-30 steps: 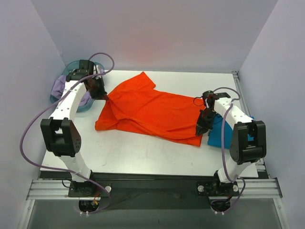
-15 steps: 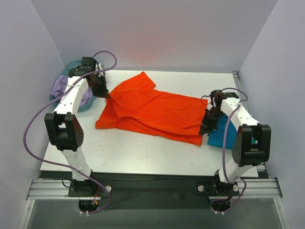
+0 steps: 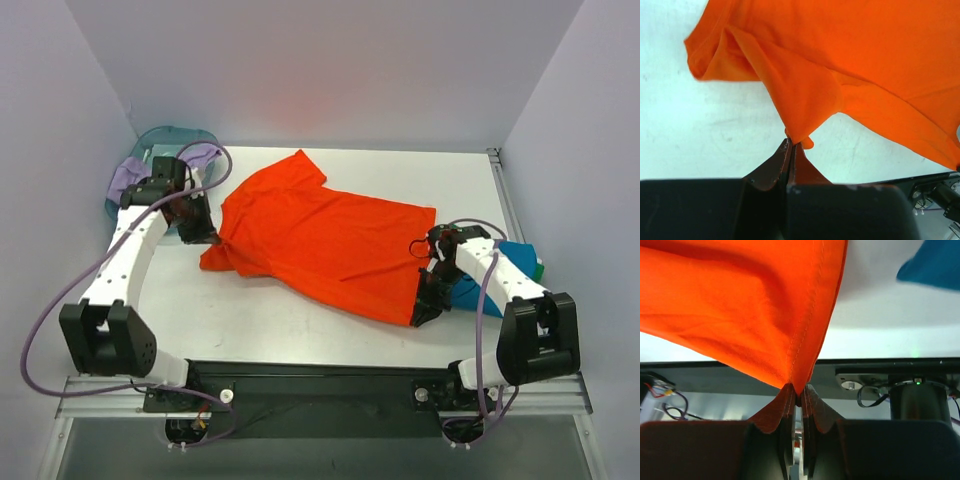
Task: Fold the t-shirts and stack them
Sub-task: Fold the flattened tshirt in 1/3 of the way
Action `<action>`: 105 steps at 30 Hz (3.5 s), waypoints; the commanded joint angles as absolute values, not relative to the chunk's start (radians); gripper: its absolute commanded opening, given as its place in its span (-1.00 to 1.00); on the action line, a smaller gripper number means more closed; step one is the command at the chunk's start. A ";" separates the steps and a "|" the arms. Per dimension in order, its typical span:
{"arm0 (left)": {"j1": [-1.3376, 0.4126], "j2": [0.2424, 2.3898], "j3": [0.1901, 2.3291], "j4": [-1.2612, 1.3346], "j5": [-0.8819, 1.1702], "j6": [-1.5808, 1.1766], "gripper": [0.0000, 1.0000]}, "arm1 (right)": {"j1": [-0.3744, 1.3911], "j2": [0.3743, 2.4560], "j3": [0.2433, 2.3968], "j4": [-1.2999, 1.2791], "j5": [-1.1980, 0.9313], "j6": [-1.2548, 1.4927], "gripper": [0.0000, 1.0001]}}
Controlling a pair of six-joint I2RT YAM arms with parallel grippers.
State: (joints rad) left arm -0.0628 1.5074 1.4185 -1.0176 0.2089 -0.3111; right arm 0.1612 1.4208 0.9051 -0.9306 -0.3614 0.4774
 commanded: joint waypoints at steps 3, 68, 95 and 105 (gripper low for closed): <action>-0.015 1.315 1.302 -1.066 0.178 -0.341 -1.00 | 0.204 1.342 0.818 -1.006 -0.359 0.520 -1.00; -0.103 2.181 2.190 -1.077 0.293 -0.256 -1.00 | -0.072 1.993 1.456 -1.005 -0.367 0.385 -1.00; -0.083 1.711 1.508 -0.663 0.250 -0.376 0.08 | 0.063 1.741 1.321 -0.907 -0.374 0.400 -0.15; -0.006 1.525 1.163 -0.630 0.262 -0.365 0.08 | 0.115 1.678 1.095 -0.867 -0.226 0.440 -0.21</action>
